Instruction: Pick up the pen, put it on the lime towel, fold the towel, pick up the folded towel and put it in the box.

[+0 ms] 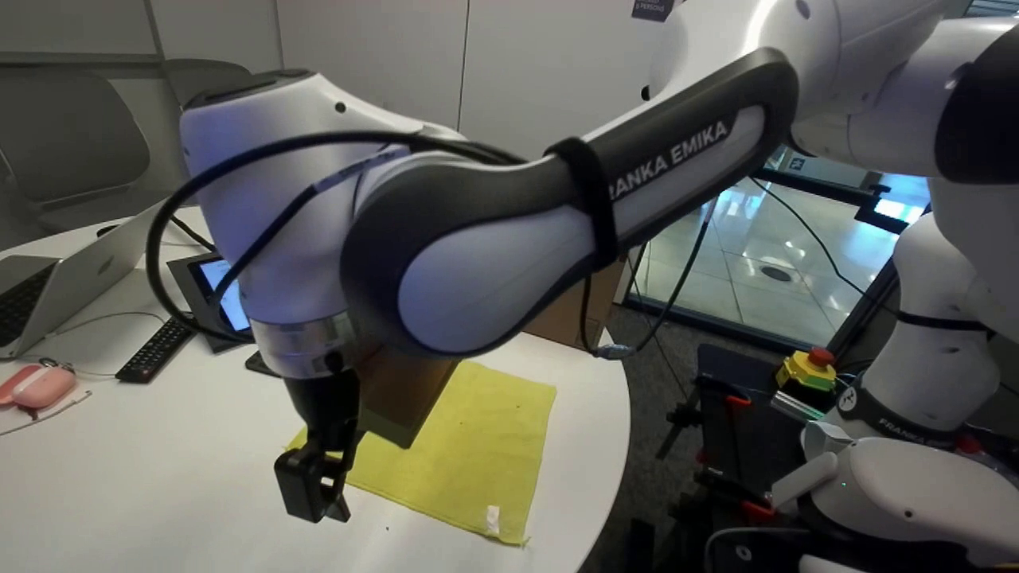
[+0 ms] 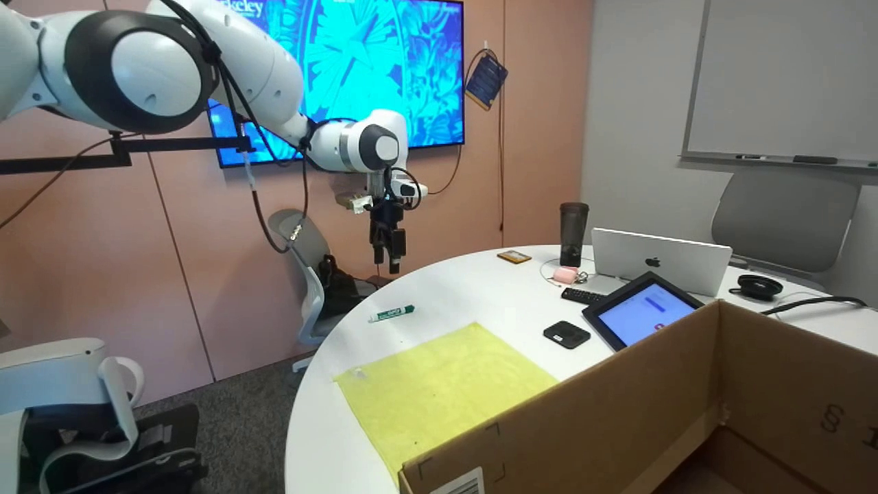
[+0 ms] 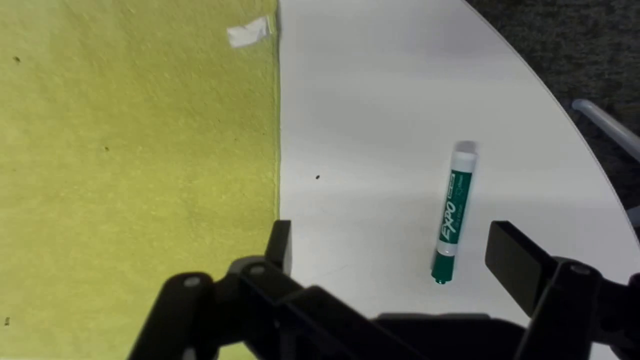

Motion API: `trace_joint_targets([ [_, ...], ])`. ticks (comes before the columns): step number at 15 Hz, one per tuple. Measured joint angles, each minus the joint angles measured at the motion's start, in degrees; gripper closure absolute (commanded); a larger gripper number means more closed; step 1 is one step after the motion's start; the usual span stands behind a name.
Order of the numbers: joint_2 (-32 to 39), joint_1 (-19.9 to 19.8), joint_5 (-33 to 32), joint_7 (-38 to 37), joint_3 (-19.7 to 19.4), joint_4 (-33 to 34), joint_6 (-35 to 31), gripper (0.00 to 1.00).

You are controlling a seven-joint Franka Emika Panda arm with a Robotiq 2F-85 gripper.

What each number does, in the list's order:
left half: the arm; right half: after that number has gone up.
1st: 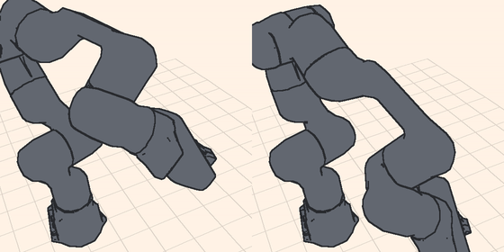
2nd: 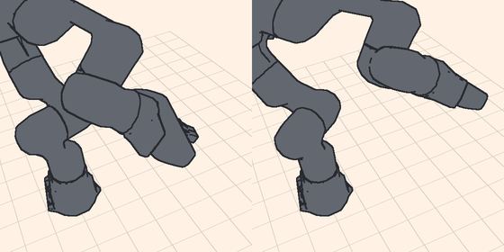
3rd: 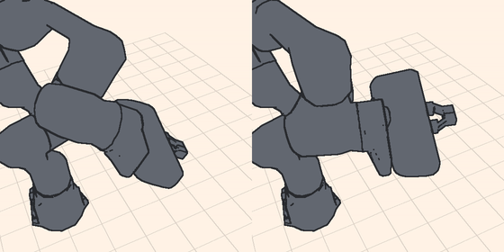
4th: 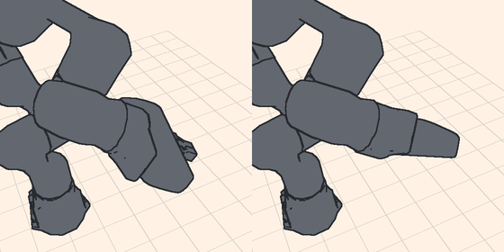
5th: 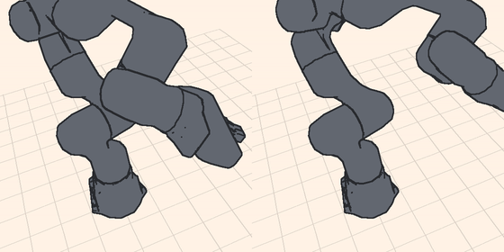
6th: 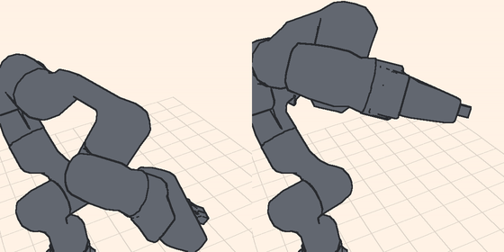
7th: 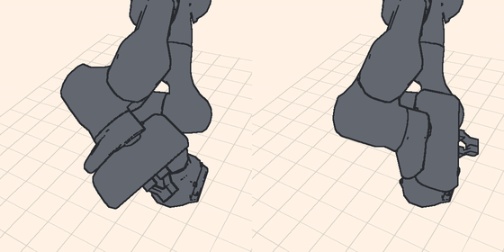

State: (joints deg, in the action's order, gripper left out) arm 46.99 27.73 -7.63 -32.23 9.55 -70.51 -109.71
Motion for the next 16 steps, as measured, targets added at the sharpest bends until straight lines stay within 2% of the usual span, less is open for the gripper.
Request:
trace_joint_targets([
  [7, 6.98, 1.8, 0.03, 6.82, -0.16, 3.03, -9.1, 0.0],
  [12, 11.28, 3.16, 0.04, 12.46, -0.13, 6.58, -10.08, 0.0],
  [16, 15.77, 4.32, 0.05, 13.46, -0.2, 10.88, -10.07, 0.0],
])
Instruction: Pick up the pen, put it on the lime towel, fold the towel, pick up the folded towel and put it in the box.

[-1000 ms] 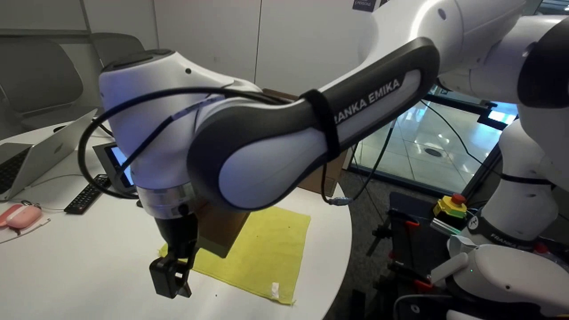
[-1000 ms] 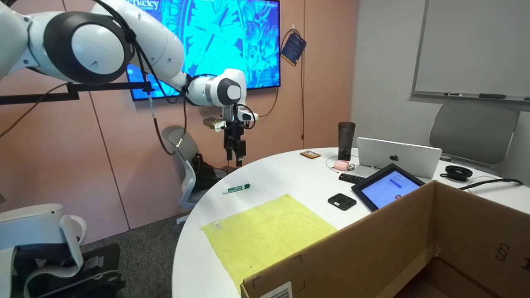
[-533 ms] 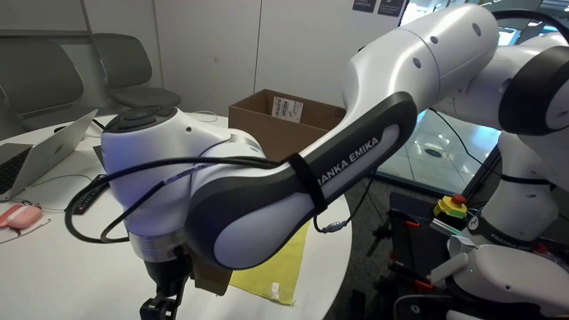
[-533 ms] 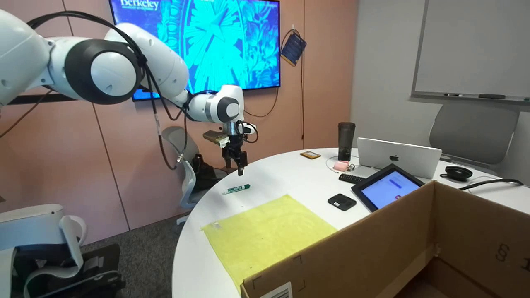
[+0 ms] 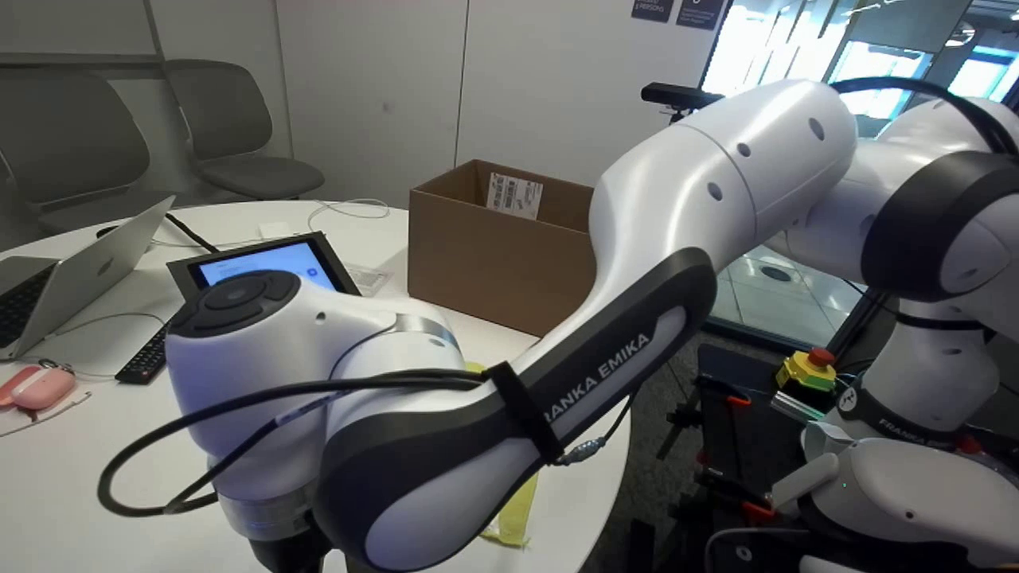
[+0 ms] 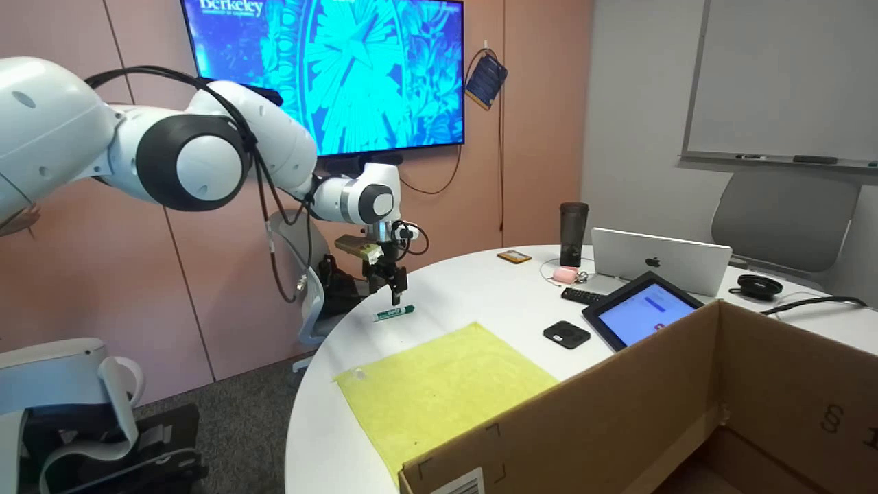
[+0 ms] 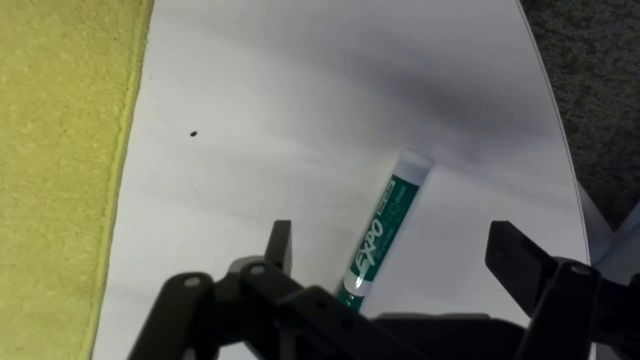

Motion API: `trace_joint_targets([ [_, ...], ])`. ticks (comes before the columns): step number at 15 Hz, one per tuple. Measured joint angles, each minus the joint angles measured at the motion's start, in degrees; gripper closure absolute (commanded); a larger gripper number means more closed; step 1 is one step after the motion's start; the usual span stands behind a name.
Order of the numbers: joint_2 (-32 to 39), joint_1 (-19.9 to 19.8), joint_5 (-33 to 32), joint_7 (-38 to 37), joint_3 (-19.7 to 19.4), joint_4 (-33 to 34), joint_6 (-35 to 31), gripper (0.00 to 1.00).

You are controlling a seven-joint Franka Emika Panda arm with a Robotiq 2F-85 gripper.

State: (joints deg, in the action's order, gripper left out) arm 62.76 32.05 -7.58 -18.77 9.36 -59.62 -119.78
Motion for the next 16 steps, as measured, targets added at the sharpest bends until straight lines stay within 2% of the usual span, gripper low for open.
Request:
trace_joint_targets([
  [11, 10.89, 2.58, 1.39, -5.57, -2.88, 13.22, -0.04, 0.0],
  [16, 14.03, 2.77, 2.21, -11.49, -3.53, 16.56, -2.28, 0.0],
])
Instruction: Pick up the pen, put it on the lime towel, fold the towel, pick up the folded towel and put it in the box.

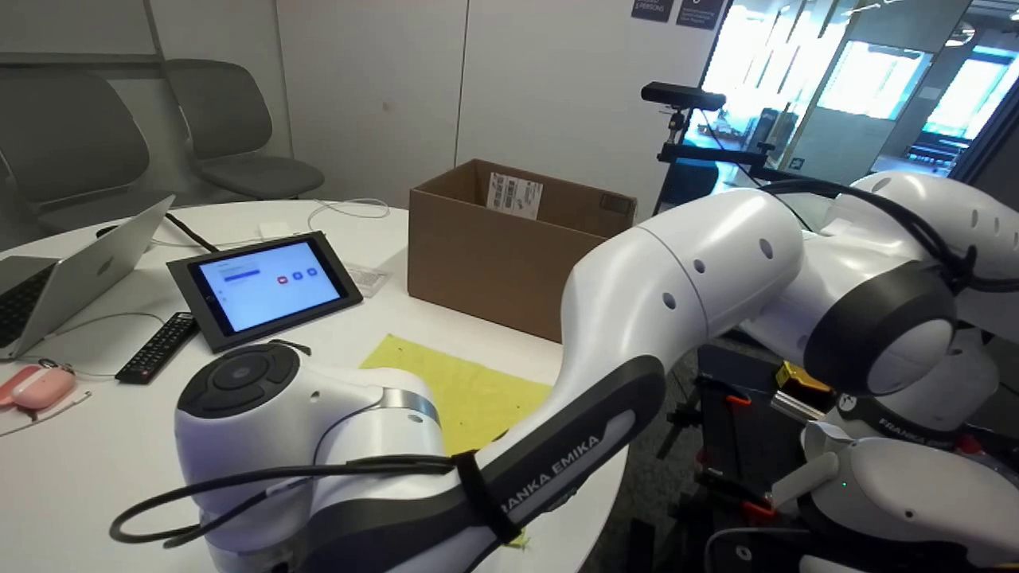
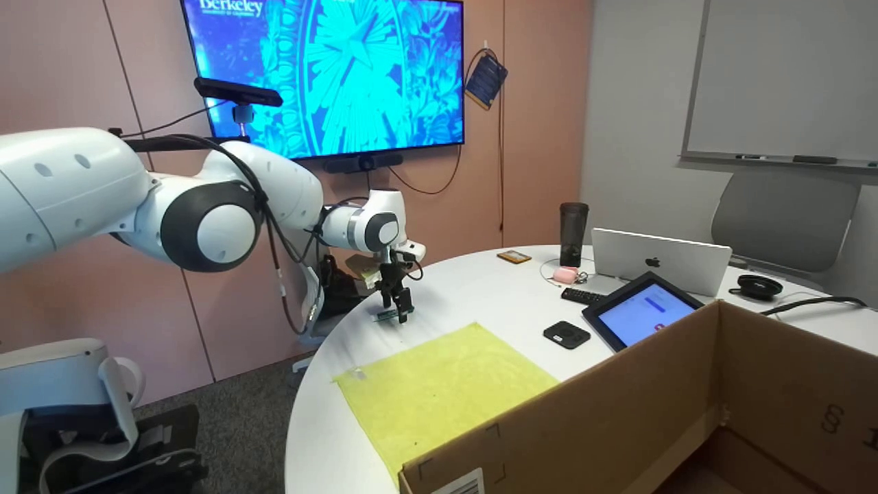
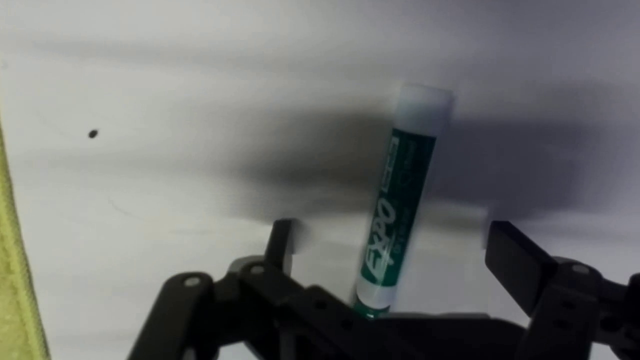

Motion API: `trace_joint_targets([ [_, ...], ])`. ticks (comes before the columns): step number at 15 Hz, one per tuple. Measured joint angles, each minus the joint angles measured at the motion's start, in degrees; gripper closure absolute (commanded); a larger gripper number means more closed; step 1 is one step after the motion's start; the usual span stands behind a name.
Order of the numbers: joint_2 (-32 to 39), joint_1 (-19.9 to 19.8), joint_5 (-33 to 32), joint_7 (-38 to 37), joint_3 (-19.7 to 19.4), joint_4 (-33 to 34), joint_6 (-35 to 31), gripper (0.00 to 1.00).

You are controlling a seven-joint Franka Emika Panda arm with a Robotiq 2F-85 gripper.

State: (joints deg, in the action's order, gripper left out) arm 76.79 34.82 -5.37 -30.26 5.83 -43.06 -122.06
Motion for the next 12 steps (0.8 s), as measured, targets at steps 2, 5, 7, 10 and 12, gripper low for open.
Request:
trace_joint_targets([
  [2, 0.52, 0.51, -0.43, -1.52, -0.29, 0.09, -1.3, 0.0],
  [5, 0.54, 1.63, -1.46, -3.21, -1.45, 0.09, -1.94, 0.15],
  [7, 0.54, 2.49, -2.31, -4.3, -2.48, 0.09, -2.21, 0.3],
  [10, 0.41, 3.36, -2.51, -5.91, -3.8, 0.26, -2.4, 0.54],
  [12, 0.25, 3.4, -2.51, -6.69, -4.41, 0.26, -2.25, 0.7],
])
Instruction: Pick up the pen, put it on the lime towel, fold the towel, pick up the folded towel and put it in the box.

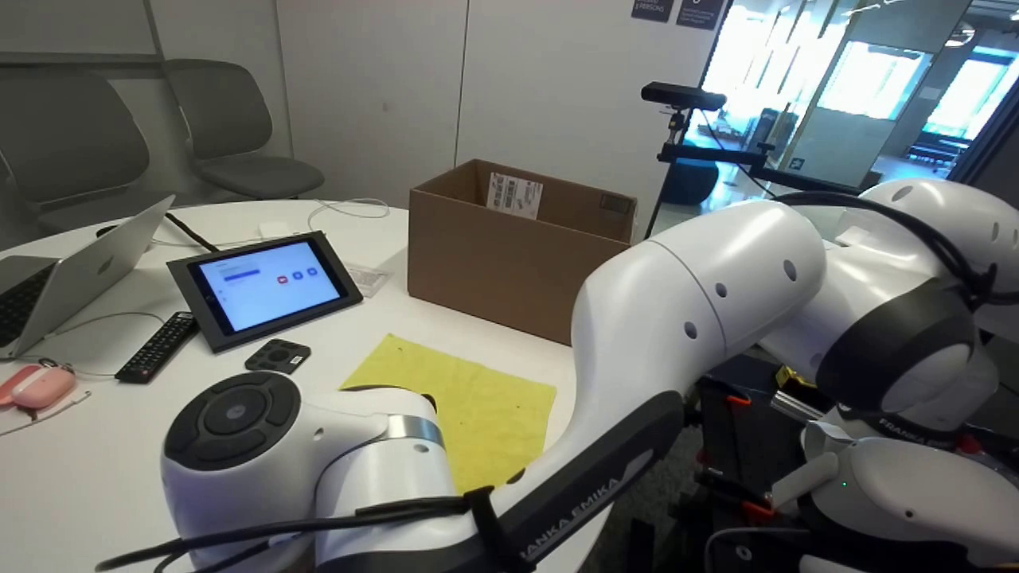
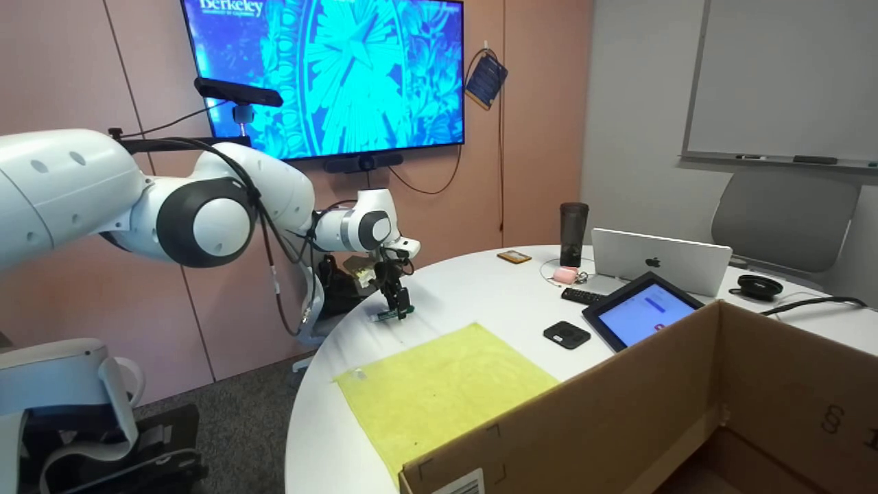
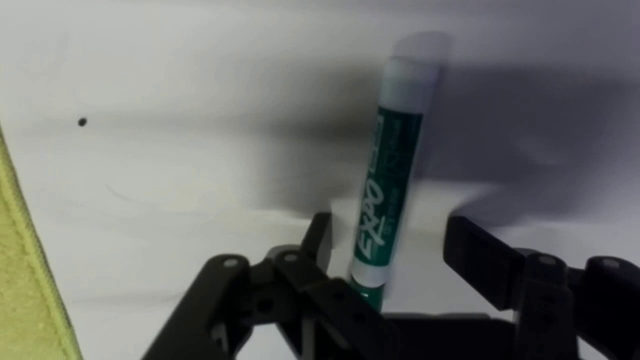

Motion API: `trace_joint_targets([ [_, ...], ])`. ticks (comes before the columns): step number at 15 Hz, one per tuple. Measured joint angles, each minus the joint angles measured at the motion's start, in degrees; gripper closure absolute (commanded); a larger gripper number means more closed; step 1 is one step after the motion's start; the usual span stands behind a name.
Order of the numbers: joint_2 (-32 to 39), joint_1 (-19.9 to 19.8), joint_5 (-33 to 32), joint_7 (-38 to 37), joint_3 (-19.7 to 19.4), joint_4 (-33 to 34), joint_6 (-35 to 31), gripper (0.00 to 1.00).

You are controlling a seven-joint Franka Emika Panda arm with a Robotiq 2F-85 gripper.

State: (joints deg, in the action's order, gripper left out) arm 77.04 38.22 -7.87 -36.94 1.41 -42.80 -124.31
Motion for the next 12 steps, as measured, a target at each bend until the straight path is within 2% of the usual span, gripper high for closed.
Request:
trace_joint_targets([
  [3, -0.31, -0.38, 0.0, -0.47, -0.79, -0.05, 0.59, 0.95],
  [4, -0.52, -0.68, 0.0, -0.47, -0.94, -0.1, 1.25, 1.0],
  [5, -0.78, -1.03, 0.0, -0.46, -1.01, -0.14, 2.07, 0.94],
  [12, -3.85, -3.07, 0.0, 0.15, -1.33, -0.86, 10.21, 0.93],
])
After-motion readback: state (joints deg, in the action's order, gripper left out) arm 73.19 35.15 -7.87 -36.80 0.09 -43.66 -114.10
